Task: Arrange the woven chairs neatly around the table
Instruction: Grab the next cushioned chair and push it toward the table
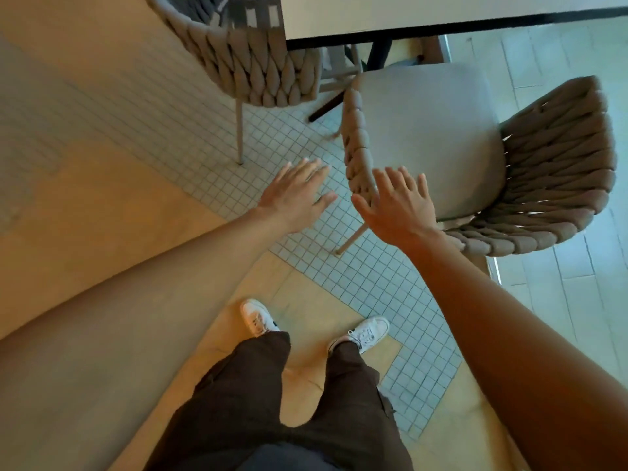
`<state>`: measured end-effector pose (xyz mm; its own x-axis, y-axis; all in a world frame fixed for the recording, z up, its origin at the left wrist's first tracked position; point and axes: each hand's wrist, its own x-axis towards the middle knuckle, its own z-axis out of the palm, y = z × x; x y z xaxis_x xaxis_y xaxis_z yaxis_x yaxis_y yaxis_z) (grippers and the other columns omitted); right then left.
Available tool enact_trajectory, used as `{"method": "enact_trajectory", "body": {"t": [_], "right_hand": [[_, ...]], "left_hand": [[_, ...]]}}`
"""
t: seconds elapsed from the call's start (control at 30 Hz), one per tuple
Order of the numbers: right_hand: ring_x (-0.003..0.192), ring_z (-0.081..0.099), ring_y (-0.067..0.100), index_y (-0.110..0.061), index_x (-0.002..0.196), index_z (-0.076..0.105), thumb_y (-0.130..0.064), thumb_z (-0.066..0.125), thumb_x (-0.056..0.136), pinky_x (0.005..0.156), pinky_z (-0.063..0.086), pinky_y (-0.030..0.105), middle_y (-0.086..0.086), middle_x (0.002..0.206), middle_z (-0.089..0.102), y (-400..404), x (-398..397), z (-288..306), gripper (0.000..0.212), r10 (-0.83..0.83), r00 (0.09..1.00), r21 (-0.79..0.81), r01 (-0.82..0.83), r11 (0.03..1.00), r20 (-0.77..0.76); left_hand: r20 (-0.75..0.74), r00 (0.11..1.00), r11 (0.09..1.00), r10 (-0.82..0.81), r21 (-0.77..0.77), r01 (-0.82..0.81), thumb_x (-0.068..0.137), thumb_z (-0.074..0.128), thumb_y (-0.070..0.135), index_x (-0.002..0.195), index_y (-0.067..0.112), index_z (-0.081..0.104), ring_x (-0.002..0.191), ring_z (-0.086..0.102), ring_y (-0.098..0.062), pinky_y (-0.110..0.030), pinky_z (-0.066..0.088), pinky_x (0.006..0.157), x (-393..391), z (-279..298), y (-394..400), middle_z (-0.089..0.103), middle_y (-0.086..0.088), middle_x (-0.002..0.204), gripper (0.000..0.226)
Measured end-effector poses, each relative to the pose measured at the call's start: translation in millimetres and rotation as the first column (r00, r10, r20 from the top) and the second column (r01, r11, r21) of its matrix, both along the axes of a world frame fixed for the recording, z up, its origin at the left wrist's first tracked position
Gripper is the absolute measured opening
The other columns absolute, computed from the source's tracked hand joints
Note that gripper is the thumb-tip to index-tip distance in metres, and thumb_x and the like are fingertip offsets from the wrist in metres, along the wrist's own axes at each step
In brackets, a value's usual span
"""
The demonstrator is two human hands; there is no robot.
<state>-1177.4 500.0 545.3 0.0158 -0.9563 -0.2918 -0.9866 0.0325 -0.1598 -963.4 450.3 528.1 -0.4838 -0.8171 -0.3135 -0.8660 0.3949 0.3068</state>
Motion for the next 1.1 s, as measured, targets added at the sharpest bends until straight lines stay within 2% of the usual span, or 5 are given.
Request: {"method": "enact_trajectory", "body": {"t": [0.27, 0.5, 0.73, 0.9, 1.1], "right_hand": [[0.154, 0.017, 0.030, -0.019, 0.157, 0.030, -0.078, 0.029, 0.095, 0.125, 0.006, 0.056, 0.009, 0.164, 0.030, -70, 122, 25, 0.085, 0.047, 0.999, -0.081, -0.045, 0.996, 0.027], [0.154, 0.017, 0.031, -0.016, 0.158, 0.026, -0.080, 0.032, 0.092, 0.125, 0.007, 0.058, 0.011, 0.166, 0.028, -134, 212, 53, 0.092, 0.193, 0.981, -0.114, -0.188, 0.976, 0.035], [0.153, 0.020, 0.033, -0.016, 0.158, 0.025, -0.080, 0.041, 0.090, 0.124, 0.007, 0.060, 0.012, 0.164, 0.029, -213, 274, 74, 0.095, 0.303, 0.952, -0.171, -0.290, 0.942, 0.054], [0.140, 0.040, 0.032, -0.019, 0.149, 0.035, -0.080, 0.049, 0.086, 0.120, 0.018, 0.062, 0.009, 0.150, 0.045, -290, 307, 82, 0.089, 0.351, 0.934, -0.214, -0.331, 0.919, 0.066], [0.150, 0.026, 0.033, -0.015, 0.156, 0.025, -0.082, 0.036, 0.088, 0.122, 0.011, 0.063, 0.012, 0.161, 0.033, -377, 336, 85, 0.096, 0.385, 0.922, -0.147, -0.375, 0.915, 0.046]], "left_hand": [[-0.068, 0.991, 0.991, 0.117, -0.063, -0.122, 0.104, 0.030, 0.057, 0.158, 0.017, 0.027, 0.154, 0.016, -0.022, -0.045, 0.008, 0.125, 135, 34, -48, 0.026, -0.005, 0.166, 0.067], [-0.066, 0.967, 0.956, 0.248, -0.143, -0.255, 0.102, 0.031, 0.059, 0.156, 0.015, 0.033, 0.152, 0.023, -0.026, -0.048, 0.012, 0.122, 242, 66, -94, 0.032, -0.007, 0.163, 0.069], [-0.040, 0.949, 0.926, 0.313, -0.211, -0.314, 0.101, 0.030, 0.062, 0.156, 0.018, 0.031, 0.152, 0.023, -0.024, -0.047, 0.015, 0.124, 303, 86, -153, 0.031, -0.005, 0.163, 0.071], [-0.034, 0.940, 0.912, 0.339, -0.234, -0.337, 0.101, 0.034, 0.060, 0.157, 0.018, 0.031, 0.151, 0.024, -0.024, -0.048, 0.016, 0.123, 329, 101, -219, 0.031, -0.006, 0.163, 0.070], [-0.020, 0.935, 0.909, 0.353, -0.229, -0.348, 0.100, 0.032, 0.063, 0.157, 0.019, 0.029, 0.151, 0.024, -0.024, -0.047, 0.016, 0.123, 355, 108, -296, 0.030, -0.006, 0.164, 0.072]]}}
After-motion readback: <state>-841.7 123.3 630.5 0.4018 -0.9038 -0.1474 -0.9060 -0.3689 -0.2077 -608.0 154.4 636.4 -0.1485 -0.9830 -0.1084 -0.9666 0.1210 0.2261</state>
